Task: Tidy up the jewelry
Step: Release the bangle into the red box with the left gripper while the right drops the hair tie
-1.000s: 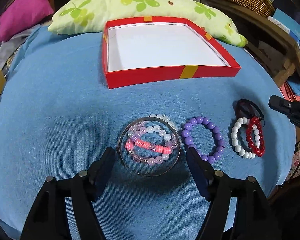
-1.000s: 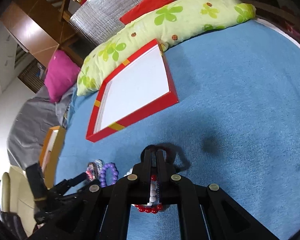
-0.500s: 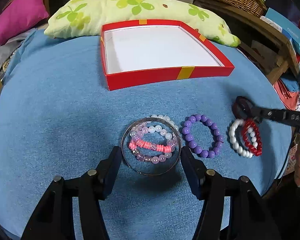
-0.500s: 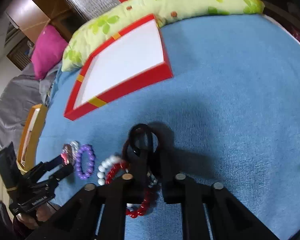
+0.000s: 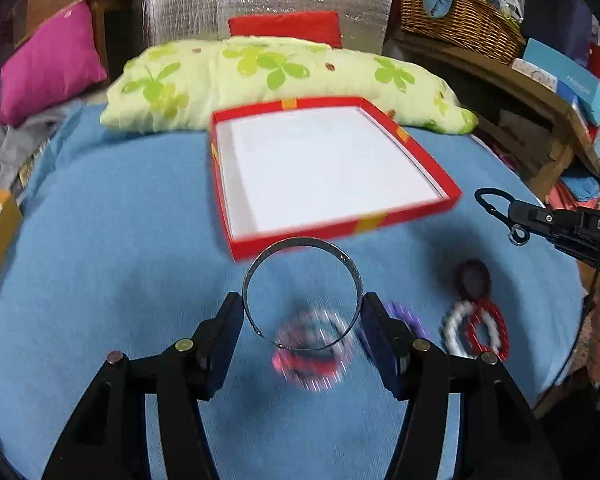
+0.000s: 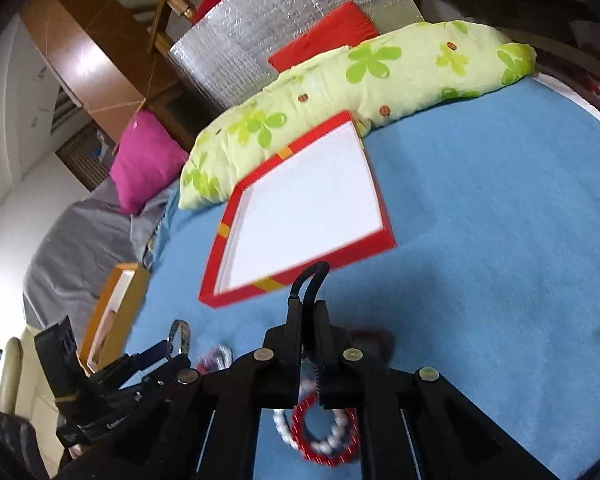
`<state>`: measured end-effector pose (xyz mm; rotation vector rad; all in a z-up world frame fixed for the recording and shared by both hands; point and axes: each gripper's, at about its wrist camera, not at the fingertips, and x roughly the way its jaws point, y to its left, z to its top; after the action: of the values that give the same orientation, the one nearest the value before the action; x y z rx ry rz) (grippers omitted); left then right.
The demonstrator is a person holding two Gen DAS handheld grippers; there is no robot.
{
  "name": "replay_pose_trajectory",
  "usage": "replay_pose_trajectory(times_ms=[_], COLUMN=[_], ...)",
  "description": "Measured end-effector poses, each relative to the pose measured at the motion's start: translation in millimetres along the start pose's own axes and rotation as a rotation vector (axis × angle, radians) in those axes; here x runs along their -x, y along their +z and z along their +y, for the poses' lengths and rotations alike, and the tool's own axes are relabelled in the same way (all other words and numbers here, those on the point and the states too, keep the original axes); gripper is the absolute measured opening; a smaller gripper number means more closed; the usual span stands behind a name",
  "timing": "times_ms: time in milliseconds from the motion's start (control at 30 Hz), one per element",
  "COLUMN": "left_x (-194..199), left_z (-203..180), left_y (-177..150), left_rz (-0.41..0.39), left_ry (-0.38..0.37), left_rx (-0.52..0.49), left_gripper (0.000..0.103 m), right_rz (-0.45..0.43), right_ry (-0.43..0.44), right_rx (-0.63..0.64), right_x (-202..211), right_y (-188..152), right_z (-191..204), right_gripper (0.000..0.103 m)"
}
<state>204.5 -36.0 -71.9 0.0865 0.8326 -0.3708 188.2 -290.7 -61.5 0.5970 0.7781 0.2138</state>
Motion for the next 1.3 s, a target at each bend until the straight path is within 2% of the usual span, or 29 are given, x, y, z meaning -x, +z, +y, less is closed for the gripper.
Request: replay_pose_trajectory(times_ms=[133, 300, 433, 567, 700, 900, 1067, 1167, 1300], left_x=[-19.1, -53.3, -75.0, -83.5, -84.3, -81.2, -73.2, -67.2, -47.6], left_z=[9.9, 18.7, 15.4, 13.5, 11.7, 11.2, 12.5, 15.0, 22.3], left_y=[33.5, 53.3, 58.3, 57.0, 56.3, 54.9, 52.9, 53.6, 51.3], left_rz=[-0.031, 0.001, 0.034, 0.065, 0.082, 0.101, 0.097, 0.096, 0.072], left_ry=[0.033, 0.069, 0.099, 0.099, 0.095, 0.119, 0.105, 0.095, 0.092], left_rx=[0.033, 0.056, 0.044, 0.025, -0.005, -0.015, -0.013, -0.009, -0.021], left_gripper=[0.062, 0.062, 0.062, 0.063, 0.063, 0.063, 0.063, 0.063, 0.063], right_rz=[-0.042, -0.085, -0.036, 0.068, 0.158, 0.263, 0.299, 0.244, 0.162], right_ry=[0.0, -0.009, -0.034, -0.082, -0.15, -0.147, -0.122, -0.135, -0.076], right_rx=[-0.005, -0.008, -0.002, -0.007, -0.027, -0.008, -0.01, -0.009, -0.014], right_x=[-17.3, -46.6, -85.3, -122.9, -138.8, -134.2, -128.6, -114.2, -83.3], right_y=[21.9, 49.2, 61.8, 64.2, 63.0, 52.1, 46.7, 52.5, 58.0], right_z=[9.4, 16.5, 19.0, 11.0, -4.9, -3.4, -2.6, -8.2, -13.8], right_gripper=[0.006, 0.006, 0.006, 0.006, 0.006, 0.008, 0.008, 0.01, 0.012])
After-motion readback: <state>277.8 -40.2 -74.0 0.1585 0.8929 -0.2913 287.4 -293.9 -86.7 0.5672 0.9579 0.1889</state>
